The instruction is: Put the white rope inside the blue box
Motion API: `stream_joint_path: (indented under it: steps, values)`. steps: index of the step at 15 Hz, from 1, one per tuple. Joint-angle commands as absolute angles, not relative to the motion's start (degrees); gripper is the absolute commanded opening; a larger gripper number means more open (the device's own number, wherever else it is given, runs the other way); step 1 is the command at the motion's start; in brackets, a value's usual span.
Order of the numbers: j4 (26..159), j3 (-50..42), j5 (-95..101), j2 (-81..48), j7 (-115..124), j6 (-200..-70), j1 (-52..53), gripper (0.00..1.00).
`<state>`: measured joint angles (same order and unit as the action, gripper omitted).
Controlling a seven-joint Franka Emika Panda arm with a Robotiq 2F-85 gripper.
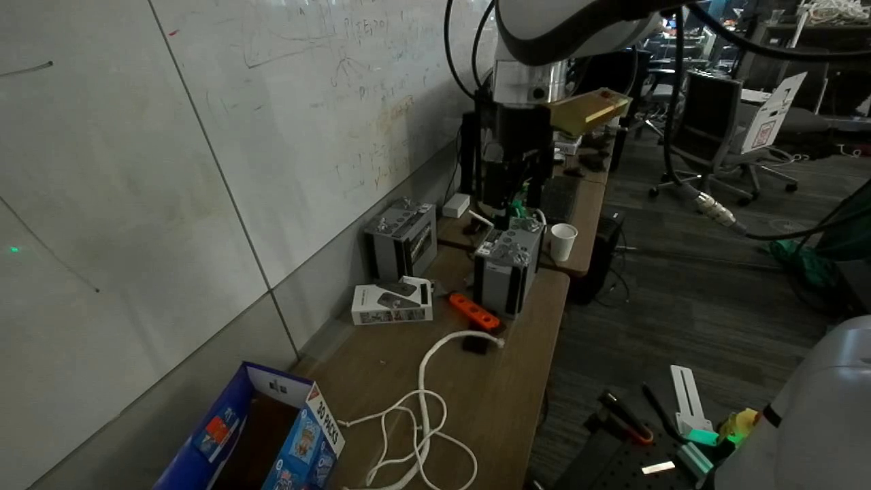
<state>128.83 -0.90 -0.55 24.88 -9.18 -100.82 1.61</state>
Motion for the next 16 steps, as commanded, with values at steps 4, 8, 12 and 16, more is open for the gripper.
stream_joint_path:
  steps: [4,8,12,16]
  values:
    - [134.36,2.81,-4.75,15.48,0.45,-119.55,3.11,1.00]
    - [137.83,6.01,-4.99,5.54,12.03,-135.76,3.76,1.00]
    - [137.53,7.20,-6.17,-5.97,21.07,-144.74,5.41,1.00]
    - [136.73,7.40,-10.38,-15.25,24.69,-148.88,7.54,1.00]
